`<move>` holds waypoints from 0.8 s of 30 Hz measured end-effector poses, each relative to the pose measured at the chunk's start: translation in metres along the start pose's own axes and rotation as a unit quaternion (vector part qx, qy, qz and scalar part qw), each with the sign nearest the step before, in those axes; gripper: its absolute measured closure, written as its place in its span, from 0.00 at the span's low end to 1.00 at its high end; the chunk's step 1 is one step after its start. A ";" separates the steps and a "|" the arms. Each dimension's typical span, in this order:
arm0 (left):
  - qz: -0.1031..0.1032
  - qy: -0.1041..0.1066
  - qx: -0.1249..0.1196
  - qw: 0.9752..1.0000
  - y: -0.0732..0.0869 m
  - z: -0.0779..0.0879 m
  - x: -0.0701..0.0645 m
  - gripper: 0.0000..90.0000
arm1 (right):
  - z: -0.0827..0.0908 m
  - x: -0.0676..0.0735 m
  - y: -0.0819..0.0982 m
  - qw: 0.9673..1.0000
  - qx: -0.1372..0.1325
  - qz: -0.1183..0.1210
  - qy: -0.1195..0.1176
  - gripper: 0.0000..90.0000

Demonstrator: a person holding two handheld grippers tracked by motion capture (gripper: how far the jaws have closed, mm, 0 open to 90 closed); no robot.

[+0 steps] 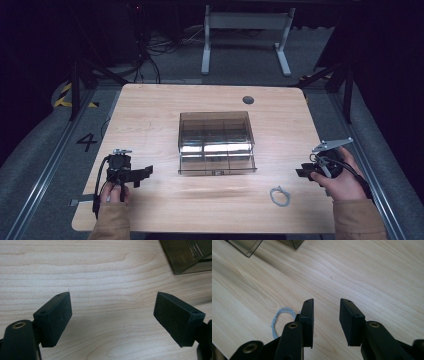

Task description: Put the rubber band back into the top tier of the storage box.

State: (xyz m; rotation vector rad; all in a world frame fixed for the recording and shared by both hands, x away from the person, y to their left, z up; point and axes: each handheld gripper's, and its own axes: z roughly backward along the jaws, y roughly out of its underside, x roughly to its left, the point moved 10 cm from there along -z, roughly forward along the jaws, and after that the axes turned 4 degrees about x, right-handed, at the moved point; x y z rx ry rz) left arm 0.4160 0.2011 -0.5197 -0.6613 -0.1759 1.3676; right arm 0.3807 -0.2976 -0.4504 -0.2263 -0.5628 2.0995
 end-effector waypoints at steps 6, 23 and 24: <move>-0.001 -0.001 0.000 1.000 -0.001 -0.001 -0.001 0.18 | 0.002 0.013 0.002 1.000 0.010 0.003 -0.020 0.72; 0.000 -0.001 0.001 1.000 -0.001 -0.001 -0.001 0.18 | -0.002 0.034 0.007 0.997 0.047 0.029 -0.048 0.69; 0.000 -0.001 0.001 1.000 -0.001 -0.001 -0.001 0.18 | -0.002 0.034 0.008 0.997 0.051 0.031 -0.047 0.69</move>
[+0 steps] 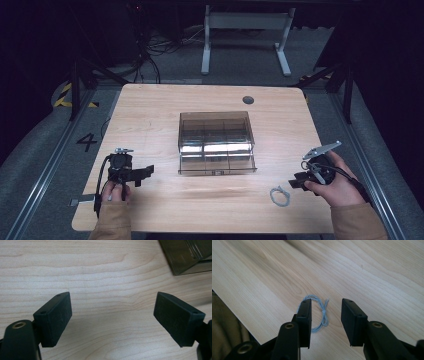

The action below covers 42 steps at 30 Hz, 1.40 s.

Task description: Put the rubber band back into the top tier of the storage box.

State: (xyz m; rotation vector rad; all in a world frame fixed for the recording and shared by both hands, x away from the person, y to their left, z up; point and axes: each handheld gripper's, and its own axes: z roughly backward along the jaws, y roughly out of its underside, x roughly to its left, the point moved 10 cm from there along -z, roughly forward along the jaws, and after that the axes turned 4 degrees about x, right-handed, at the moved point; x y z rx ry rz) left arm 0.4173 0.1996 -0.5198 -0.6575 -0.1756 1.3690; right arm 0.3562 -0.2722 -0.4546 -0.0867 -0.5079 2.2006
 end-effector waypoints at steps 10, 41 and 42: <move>0.000 0.001 0.001 1.000 0.000 0.000 0.000 0.18 | -0.008 0.007 0.005 0.999 0.030 0.012 -0.012 0.67; -0.002 0.001 0.002 1.000 -0.002 -0.002 -0.001 0.18 | -0.061 0.000 0.012 0.996 0.080 0.044 -0.008 0.76; -0.002 0.001 0.002 1.000 -0.002 -0.002 -0.001 0.18 | -0.062 0.000 0.013 0.996 0.083 0.043 -0.007 0.76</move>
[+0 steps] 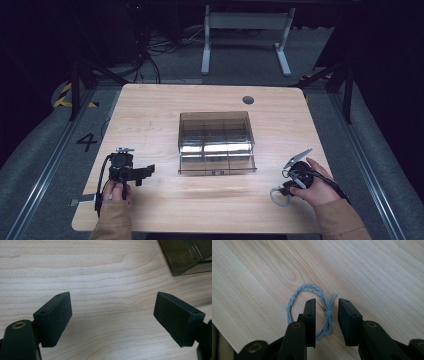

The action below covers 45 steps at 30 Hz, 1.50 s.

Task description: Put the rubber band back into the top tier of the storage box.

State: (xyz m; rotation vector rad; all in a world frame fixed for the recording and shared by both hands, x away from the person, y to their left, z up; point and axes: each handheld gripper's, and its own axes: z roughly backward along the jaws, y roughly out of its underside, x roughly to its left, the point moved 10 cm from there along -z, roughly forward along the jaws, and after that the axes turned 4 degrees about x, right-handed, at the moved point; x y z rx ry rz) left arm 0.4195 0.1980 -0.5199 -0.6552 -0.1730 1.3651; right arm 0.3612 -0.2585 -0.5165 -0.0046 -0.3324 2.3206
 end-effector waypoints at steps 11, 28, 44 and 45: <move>0.000 0.001 0.001 1.000 0.000 0.000 0.000 0.18 | -0.007 -0.002 0.002 1.000 0.019 -0.003 0.013 0.85; 0.001 0.000 0.001 1.000 0.000 0.000 0.000 0.18 | -0.005 -0.002 0.002 0.999 0.021 -0.005 0.023 0.96; 0.002 0.000 0.002 1.000 0.000 -0.001 -0.001 0.18 | 0.024 0.002 -0.006 0.999 -0.032 -0.026 0.019 0.96; 0.002 0.000 0.002 1.000 0.000 -0.001 -0.001 0.18 | 0.026 0.002 -0.007 0.999 -0.036 -0.026 0.018 0.96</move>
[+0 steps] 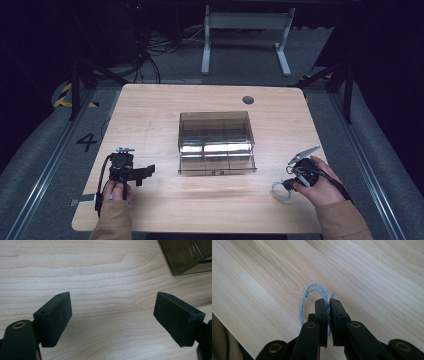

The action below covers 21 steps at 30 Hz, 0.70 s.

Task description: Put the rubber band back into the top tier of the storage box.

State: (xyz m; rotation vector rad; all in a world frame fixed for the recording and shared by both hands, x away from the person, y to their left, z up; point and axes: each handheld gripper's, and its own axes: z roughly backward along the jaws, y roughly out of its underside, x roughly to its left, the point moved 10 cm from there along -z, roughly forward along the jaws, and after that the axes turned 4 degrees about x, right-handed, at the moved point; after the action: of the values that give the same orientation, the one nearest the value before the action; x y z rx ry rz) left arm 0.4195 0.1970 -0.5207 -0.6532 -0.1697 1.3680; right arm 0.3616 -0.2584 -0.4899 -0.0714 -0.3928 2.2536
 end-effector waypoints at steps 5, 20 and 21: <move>0.000 0.000 0.000 1.000 0.000 0.000 0.000 0.18 | 0.009 0.002 -0.004 1.000 -0.021 -0.009 -0.001 0.96; -0.001 -0.002 0.000 1.000 0.000 0.000 0.001 0.18 | 0.041 0.009 -0.021 0.997 -0.074 -0.014 -0.010 0.96; 0.000 -0.001 0.000 1.000 0.000 0.000 0.001 0.18 | 0.045 0.010 -0.023 0.997 -0.078 -0.013 -0.010 0.96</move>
State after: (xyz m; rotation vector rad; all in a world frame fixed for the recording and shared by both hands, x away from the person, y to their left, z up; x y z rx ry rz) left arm 0.4192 0.1978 -0.5205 -0.6518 -0.1727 1.3688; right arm 0.3641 -0.2482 -0.4398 -0.1238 -0.5759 2.1967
